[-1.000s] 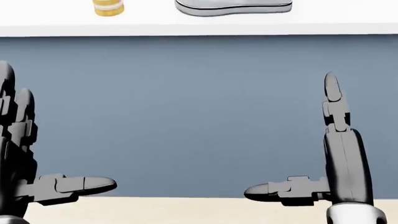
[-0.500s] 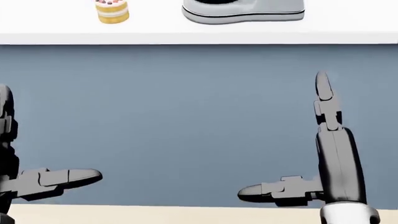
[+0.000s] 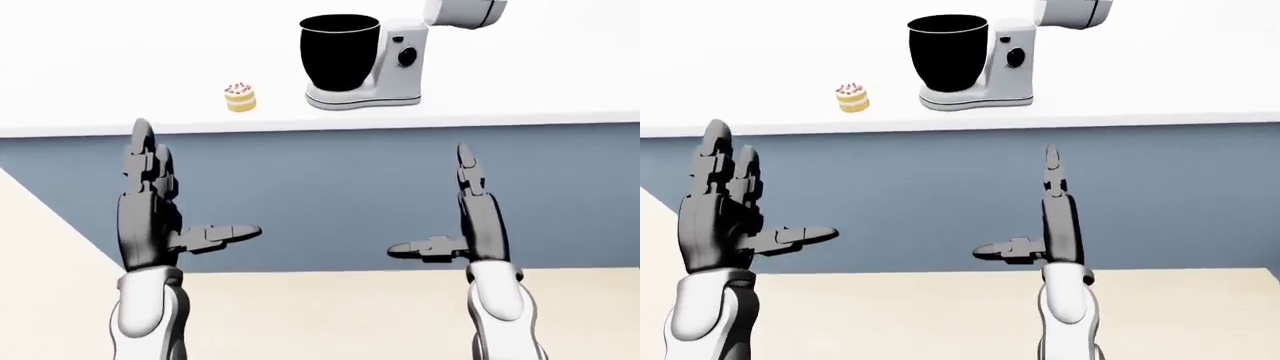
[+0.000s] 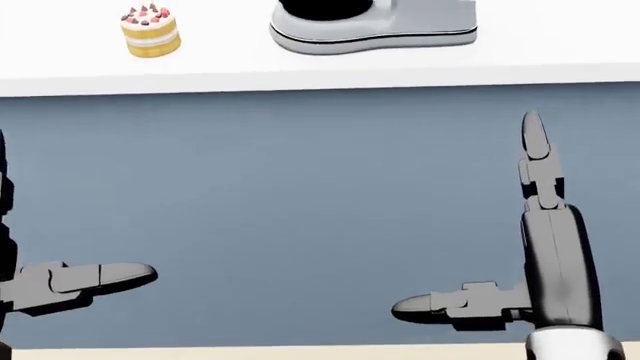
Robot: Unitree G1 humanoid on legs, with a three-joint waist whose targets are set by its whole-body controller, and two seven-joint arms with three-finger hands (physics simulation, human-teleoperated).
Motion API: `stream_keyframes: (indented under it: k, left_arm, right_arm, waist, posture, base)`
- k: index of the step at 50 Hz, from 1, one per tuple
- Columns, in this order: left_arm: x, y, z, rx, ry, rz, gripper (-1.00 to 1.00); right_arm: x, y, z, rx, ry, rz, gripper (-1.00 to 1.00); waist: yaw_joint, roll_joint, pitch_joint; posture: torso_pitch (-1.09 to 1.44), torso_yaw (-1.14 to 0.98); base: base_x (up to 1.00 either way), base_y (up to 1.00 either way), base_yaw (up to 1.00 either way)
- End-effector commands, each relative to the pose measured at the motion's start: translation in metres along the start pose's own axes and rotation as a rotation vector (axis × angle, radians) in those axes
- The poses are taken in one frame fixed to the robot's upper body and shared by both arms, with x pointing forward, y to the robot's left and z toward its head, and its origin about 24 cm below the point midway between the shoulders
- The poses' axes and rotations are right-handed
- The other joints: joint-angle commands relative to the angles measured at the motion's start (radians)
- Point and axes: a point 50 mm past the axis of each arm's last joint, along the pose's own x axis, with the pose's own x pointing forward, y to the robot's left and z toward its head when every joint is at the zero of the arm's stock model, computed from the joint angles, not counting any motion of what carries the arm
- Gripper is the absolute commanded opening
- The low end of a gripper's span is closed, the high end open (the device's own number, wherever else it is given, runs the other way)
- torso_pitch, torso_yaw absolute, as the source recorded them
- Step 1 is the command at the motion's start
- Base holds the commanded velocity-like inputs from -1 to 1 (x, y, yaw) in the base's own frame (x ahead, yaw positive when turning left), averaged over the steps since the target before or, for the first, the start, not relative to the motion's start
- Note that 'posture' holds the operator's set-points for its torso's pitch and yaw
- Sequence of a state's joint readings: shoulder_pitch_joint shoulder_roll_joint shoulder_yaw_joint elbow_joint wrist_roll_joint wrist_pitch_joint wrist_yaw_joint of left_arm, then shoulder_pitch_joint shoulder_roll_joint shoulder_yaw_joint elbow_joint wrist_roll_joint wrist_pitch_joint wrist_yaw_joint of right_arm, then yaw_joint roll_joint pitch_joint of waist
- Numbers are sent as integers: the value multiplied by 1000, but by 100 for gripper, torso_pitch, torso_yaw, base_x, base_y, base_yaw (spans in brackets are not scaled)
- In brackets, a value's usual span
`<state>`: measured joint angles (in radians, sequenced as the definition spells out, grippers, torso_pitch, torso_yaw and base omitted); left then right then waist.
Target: Place the cake in the stand mixer bowl.
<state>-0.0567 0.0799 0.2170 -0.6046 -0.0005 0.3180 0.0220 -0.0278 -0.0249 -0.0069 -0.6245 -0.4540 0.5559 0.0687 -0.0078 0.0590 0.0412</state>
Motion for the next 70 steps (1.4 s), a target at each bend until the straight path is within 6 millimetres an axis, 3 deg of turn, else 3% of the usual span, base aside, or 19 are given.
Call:
stream_keyframes:
  k: [1, 2, 3, 8, 15, 16, 18, 24, 27, 36, 40, 41, 46, 50, 52, 61, 65, 66, 70]
  left_arm:
    - [1, 2, 11, 7, -60, 10, 100]
    - [1, 2, 11, 7, -60, 10, 100]
    - [1, 2, 11, 8, -61, 10, 100]
    - [1, 2, 11, 7, -60, 10, 100]
    - [2, 2, 11, 9, -61, 10, 100]
    - [2, 2, 11, 9, -61, 10, 100]
    - [2, 2, 11, 9, -61, 10, 100]
    - [3, 3, 10, 11, -63, 13, 100]
    - [3, 3, 10, 11, -64, 13, 100]
    - [3, 3, 11, 11, -65, 14, 100]
    - [2, 3, 12, 12, -66, 15, 100]
    - [3, 4, 12, 12, -67, 16, 100]
    - [3, 4, 13, 13, -69, 18, 100]
    - [4, 4, 14, 11, -71, 18, 100]
    - [4, 4, 14, 12, -71, 18, 100]
    - [4, 4, 15, 12, -73, 19, 100]
    - [4, 4, 14, 11, -72, 18, 100]
    - [4, 5, 14, 9, -73, 19, 100]
    - [3, 5, 15, 11, -74, 21, 100]
  right_arm:
    - [0, -1, 13, 7, -70, -10, 100]
    - [0, -1, 13, 7, -70, -10, 100]
    - [0, -1, 13, 7, -70, -10, 100]
    - [-1, 0, 14, 7, -70, -9, 100]
    - [0, 0, 15, 7, -69, -9, 100]
    - [0, 0, 15, 6, -70, -9, 100]
    - [0, 0, 15, 7, -70, -9, 100]
    - [0, 0, 14, 6, -70, -10, 100]
    - [0, 0, 14, 6, -71, -10, 100]
    - [-1, -1, 17, 1, -76, -12, 100]
    - [-1, -2, 17, -1, -78, -15, 100]
    - [-2, -2, 17, -2, -78, -16, 100]
    - [-2, -3, 18, -4, -79, -18, 100]
    - [-3, -5, 20, -6, -81, -22, 100]
    - [-4, -5, 20, -7, -81, -24, 100]
    - [-4, -5, 21, -7, -82, -25, 100]
    - [-5, -6, 21, -8, -84, -26, 100]
    - [-5, -6, 21, -9, -84, -26, 100]
    - [-5, -6, 22, -10, -84, -27, 100]
  waist:
    - [1, 19, -19]
    - [4, 57, -33]
    - [15, 2, -20]
    - [16, -7, -23]
    - [17, -130, -26]
    - [8, -88, -23]
    - [9, -101, -23]
    - [5, -41, -7]
    - [1, 41, -26]
    - [18, -41, -14]
    - [16, -142, -39]
    - [6, -87, -24]
    - [7, -80, -21]
    - [3, -25, -6]
    - [1, 37, -24]
    - [17, -37, -14]
    - [17, -134, -35]
    - [7, -88, -27]
    - [7, -87, -24]
  posture:
    - [0, 0]
    - [0, 0]
    - [0, 0]
    - [0, 0]
    - [0, 0]
    - [0, 0]
    - [0, 0]
    - [0, 0]
    - [0, 0]
    - [0, 0]
    - [0, 0]
    - [0, 0]
    - [0, 0]
    - [0, 0]
    - [0, 0]
    - [0, 0]
    - [0, 0]
    - [0, 0]
    - [0, 0]
  base:
    - [12, 0, 0]
    - [12, 0, 0]
    - [12, 0, 0]
    - [12, 0, 0]
    - [12, 0, 0]
    - [12, 0, 0]
    - [12, 0, 0]
    - [13, 0, 0]
    - [12, 0, 0]
    - [12, 0, 0]
    - [12, 0, 0]
    - [13, 0, 0]
    - [12, 0, 0]
    - [12, 0, 0]
    - [12, 0, 0]
    - [12, 0, 0]
    - [12, 0, 0]
    - [12, 0, 0]
    - [12, 0, 0]
